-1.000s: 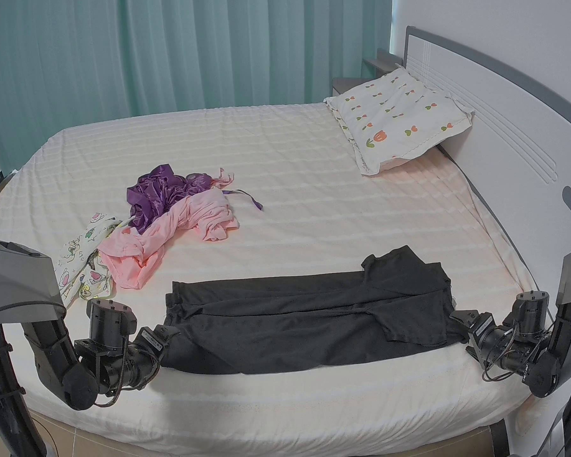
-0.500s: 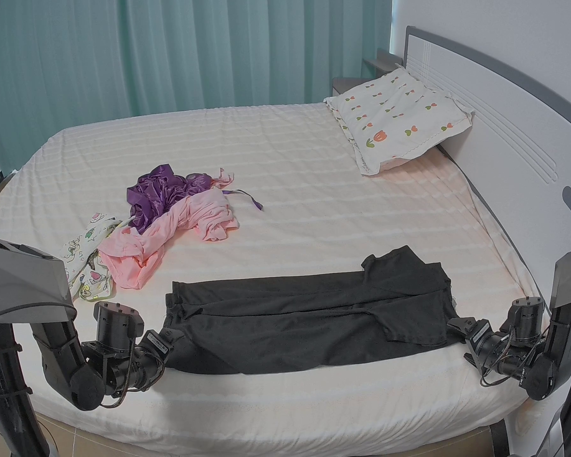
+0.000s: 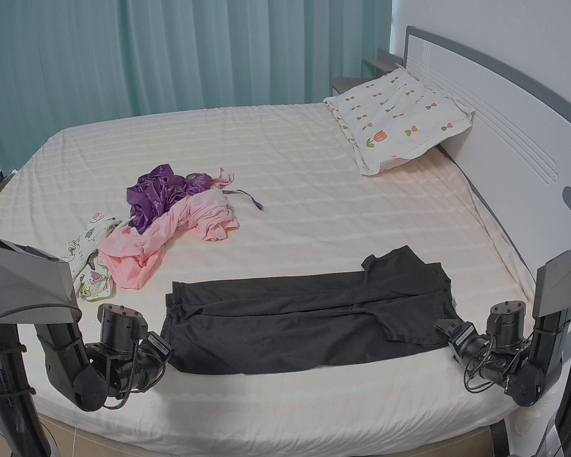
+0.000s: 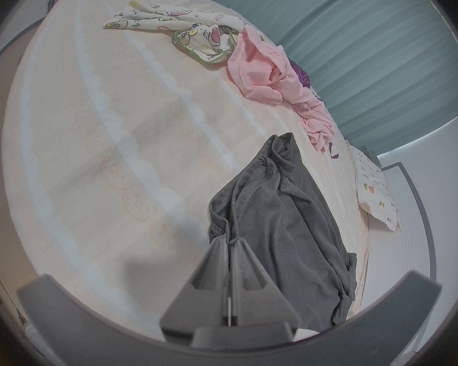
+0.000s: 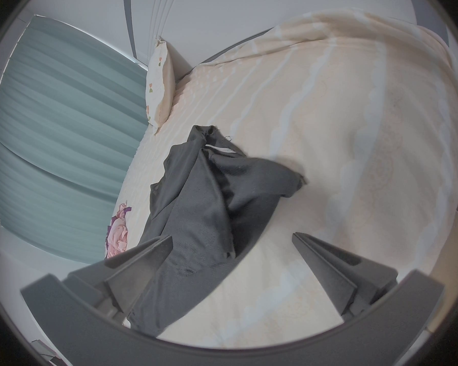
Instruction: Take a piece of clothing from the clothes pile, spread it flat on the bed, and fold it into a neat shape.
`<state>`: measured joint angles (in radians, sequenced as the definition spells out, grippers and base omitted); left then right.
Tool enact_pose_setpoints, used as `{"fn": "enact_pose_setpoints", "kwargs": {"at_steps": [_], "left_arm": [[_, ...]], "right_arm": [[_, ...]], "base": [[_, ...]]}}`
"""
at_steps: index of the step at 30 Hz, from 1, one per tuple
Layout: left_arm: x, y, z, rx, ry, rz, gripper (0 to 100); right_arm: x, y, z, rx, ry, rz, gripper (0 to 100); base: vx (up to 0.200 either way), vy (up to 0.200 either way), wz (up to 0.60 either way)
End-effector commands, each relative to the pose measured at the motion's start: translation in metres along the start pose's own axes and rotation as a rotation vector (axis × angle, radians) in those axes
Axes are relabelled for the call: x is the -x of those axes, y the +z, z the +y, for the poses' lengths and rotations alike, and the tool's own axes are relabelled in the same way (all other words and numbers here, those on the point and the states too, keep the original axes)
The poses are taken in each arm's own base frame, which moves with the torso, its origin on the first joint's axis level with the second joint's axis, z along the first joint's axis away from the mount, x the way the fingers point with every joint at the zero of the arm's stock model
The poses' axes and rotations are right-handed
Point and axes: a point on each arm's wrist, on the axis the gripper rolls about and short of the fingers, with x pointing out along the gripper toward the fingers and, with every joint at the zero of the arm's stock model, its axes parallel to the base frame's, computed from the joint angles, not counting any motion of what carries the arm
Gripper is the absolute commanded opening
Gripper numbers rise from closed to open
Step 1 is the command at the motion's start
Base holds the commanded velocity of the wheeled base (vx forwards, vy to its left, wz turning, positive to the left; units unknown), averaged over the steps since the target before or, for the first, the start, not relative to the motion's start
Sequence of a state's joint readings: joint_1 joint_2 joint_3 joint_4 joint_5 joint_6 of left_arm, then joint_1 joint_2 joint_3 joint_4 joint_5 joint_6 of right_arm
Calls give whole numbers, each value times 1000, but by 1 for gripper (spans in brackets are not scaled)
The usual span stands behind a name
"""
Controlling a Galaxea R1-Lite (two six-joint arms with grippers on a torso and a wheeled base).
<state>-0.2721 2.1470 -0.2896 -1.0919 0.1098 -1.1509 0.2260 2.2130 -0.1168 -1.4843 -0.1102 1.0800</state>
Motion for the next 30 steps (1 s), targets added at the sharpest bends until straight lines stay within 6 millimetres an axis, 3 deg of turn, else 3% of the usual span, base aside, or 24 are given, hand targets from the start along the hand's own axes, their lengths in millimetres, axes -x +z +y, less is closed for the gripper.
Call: {"fn": "enact_pose_setpoints", "kwargs": {"at_steps": [1,15,16,30], "left_arm": [[0,0,0,1,0,0,0],[1,0,0,5,1,1,0],[1,0,1,5,1,1,0],[1,-1,2,-1,3,1,0]], "right_arm": [[-11,-8,5,9,8,-2,100],[-34,-10,14,6,34,-47,100],[-35,-10,13,6,31,-50,0],[-21,-21,11,37,29,-40,0]], "base": [[0,0,0],[0,0,0],[0,0,0],[0,0,0]]}}
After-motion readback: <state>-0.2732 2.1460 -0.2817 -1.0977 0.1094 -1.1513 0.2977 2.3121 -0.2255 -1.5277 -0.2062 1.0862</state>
